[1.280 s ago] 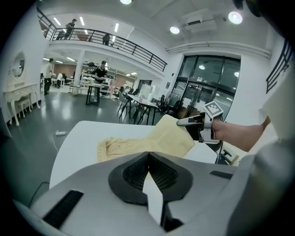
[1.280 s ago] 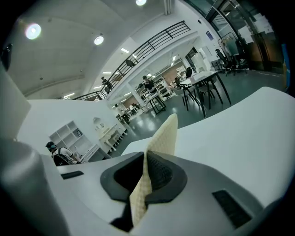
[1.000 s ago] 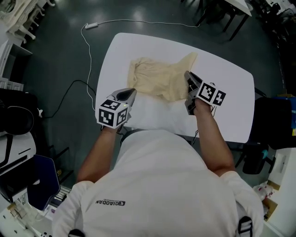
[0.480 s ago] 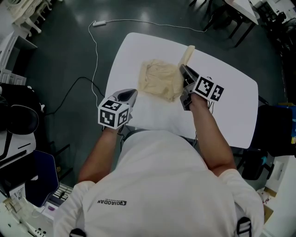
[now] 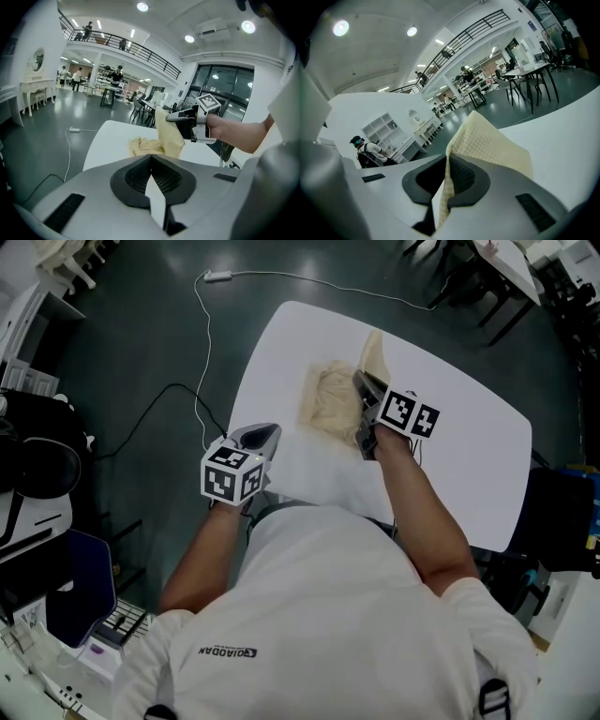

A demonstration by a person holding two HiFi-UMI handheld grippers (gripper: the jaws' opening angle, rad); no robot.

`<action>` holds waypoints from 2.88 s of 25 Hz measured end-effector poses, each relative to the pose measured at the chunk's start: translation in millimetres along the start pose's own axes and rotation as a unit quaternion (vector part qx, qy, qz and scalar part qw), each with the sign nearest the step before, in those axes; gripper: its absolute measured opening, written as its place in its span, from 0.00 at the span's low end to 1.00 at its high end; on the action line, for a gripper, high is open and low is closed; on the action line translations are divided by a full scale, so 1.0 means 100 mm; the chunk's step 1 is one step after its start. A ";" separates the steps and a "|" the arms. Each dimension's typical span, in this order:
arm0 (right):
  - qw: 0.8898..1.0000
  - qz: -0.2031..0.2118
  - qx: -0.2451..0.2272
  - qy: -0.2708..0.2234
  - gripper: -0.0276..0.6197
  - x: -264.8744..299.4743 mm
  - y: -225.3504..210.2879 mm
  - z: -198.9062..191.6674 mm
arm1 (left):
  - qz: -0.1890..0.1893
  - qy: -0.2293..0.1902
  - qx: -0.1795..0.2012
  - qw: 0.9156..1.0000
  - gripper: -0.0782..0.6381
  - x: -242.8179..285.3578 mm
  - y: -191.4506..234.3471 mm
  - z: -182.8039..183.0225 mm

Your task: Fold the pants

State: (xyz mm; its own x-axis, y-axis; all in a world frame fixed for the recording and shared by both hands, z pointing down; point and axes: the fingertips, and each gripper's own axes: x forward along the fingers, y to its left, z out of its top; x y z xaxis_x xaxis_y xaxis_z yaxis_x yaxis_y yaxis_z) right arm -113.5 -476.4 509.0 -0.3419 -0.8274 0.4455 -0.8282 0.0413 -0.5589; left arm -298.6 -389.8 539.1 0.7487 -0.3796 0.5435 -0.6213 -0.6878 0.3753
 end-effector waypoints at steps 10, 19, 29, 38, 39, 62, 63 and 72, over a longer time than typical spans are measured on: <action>0.997 -0.018 -0.023 0.070 0.10 0.72 0.15 -0.51 | 0.011 0.007 -0.022 1.000 0.15 -0.18 0.26 -0.17; 0.984 -0.059 -0.068 0.155 0.10 1.31 0.01 -1.13 | 0.015 0.004 -0.050 0.999 0.15 -0.30 0.29 -0.26; 0.955 -0.101 -0.158 0.230 0.22 1.66 -0.10 -1.54 | 0.032 0.014 -0.074 0.997 0.15 -0.46 0.40 -0.53; 0.959 -0.059 -0.120 0.248 0.23 1.66 -0.07 -1.55 | 0.035 -0.001 -0.070 0.997 0.15 -0.52 0.29 -0.48; 0.962 -0.047 -0.109 0.246 0.26 1.63 -0.04 -1.53 | 0.035 -0.003 -0.069 0.997 0.15 -0.53 0.26 -0.48; 0.976 0.154 -0.121 0.096 0.07 -1.76 0.24 -1.19 | 0.070 -0.067 -0.047 0.994 0.15 -0.67 -1.24 -0.33; 0.975 0.156 -0.131 0.086 0.07 -1.91 0.22 -1.17 | 0.067 -0.073 -0.043 0.994 0.15 -0.67 -1.38 -0.32; 0.963 0.217 -0.161 0.016 0.07 -2.86 0.28 -1.16 | 0.063 -0.068 -0.032 0.995 0.15 -0.73 -2.33 -0.69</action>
State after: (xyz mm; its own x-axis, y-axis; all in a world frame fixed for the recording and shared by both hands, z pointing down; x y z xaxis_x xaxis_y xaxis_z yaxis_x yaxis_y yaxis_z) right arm -90.3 -173.2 446.9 -0.6964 -0.6753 0.2430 -0.6967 0.5550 -0.4545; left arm -224.6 -159.3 463.5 0.6863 -0.5429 0.4840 -0.7216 -0.5914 0.3599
